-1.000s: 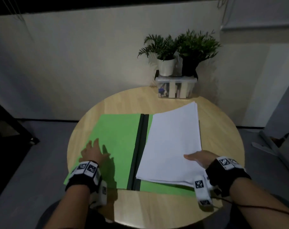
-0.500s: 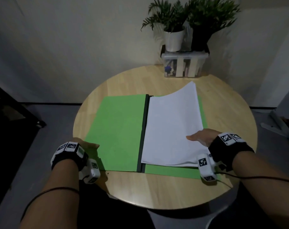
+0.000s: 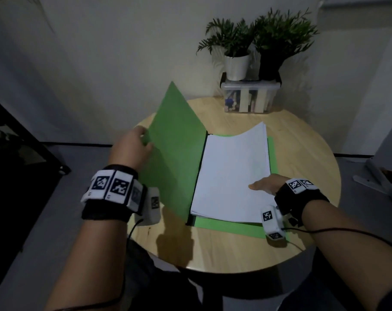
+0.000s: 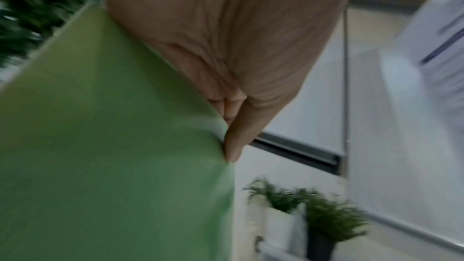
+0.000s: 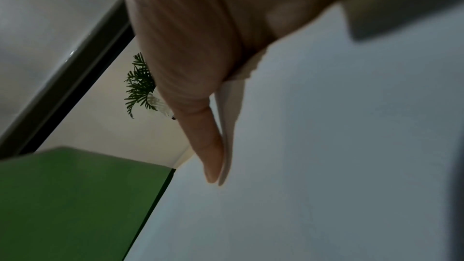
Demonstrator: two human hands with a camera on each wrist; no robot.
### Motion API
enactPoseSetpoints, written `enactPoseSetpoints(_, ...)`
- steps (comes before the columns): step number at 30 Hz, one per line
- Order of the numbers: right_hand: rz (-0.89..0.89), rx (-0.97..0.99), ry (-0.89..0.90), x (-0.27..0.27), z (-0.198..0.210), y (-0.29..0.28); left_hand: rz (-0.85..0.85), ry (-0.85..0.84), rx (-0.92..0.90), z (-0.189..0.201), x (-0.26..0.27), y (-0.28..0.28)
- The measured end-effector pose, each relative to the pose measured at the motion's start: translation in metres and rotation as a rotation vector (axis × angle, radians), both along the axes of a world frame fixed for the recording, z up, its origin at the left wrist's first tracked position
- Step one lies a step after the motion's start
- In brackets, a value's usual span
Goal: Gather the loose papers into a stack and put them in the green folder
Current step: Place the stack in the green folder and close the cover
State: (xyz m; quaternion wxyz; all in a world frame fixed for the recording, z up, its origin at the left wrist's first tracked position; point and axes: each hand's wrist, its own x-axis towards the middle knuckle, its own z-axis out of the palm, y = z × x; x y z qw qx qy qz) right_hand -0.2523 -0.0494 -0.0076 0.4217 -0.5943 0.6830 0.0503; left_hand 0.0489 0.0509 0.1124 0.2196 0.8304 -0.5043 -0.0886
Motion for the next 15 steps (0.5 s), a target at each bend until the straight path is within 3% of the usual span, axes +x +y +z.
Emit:
enactPoseSetpoints(4,-0.163,-0.046,-0.176,-0.006,-0.002,0.004,-0.233,0.025,-0.015,0.025,-0.078,0.009)
enactPoseSetpoints(7,-0.265,-0.069,-0.180,-0.011,-0.006,0.004,-0.401,0.067,0.071,0.019,-0.123,0.011)
enactPoseSetpoints(11,-0.261,-0.090,-0.322,-0.034,-0.029,-0.003,-0.552,0.323,0.269,-0.025,-0.148,0.000)
enactPoseSetpoints(15,-0.499,-0.004,-0.666,-0.051,-0.007,0.018,-0.553,0.124,0.593,-0.081,-0.131,-0.004)
